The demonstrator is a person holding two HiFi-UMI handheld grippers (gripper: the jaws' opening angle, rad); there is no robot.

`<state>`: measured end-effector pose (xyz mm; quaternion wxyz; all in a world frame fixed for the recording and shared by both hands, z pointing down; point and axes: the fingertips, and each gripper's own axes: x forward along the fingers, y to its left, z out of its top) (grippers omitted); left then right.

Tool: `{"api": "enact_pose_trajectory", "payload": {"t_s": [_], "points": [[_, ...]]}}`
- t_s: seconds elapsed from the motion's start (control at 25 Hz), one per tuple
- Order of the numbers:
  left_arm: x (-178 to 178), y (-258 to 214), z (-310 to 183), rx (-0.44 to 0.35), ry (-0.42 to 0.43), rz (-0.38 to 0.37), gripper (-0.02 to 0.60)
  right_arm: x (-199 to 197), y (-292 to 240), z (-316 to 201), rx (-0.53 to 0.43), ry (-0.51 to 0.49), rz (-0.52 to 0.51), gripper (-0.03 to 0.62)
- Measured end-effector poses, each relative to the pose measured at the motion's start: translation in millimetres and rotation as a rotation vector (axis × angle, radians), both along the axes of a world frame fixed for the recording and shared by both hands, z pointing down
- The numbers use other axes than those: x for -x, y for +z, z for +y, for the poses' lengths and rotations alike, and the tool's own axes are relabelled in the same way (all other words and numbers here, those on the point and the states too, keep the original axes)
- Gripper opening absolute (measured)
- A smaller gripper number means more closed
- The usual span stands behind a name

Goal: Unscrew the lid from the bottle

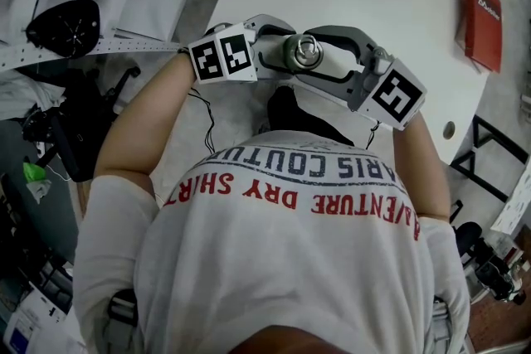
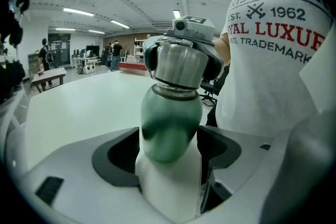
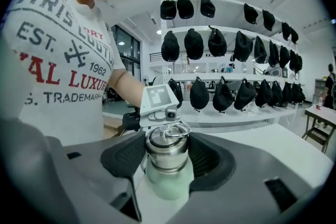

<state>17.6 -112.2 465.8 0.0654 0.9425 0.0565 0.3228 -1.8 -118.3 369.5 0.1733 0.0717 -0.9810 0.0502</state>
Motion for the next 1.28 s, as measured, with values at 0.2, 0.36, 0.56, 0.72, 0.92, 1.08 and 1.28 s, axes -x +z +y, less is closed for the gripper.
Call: {"api": "enact_pose_trajectory", "payload": {"t_s": [0.2, 0.36, 0.56, 0.72, 0.92, 1.08, 1.28], "points": [[6, -8, -3, 0.008, -0.104, 0.048, 0.344, -5, -11, 0, 0.032, 0.072, -0.049, 0.256], [19, -18, -2, -0.011, -0.167, 0.050, 0.344, -11, -31, 1, 0.050, 0.158, -0.136, 0.256], [31, -54, -2, -0.028, -0.294, 0.125, 0.341, -40, -55, -3, 0.041, 0.350, -0.267, 0.256], [39, -91, 12, -0.062, -0.407, 0.188, 0.224, -60, -74, 11, 0.040, 0.481, -0.317, 0.256], [45, -146, 23, -0.042, -0.606, 0.336, 0.116, -64, -98, 41, -0.007, 0.546, -0.322, 0.256], [49, -184, 36, -0.008, -0.725, 0.431, 0.056, -62, -111, 62, -0.036, 0.582, -0.293, 0.256], [51, -211, 59, -0.025, -0.746, 0.454, 0.043, -60, -127, 84, -0.072, 0.604, -0.280, 0.256]]}}
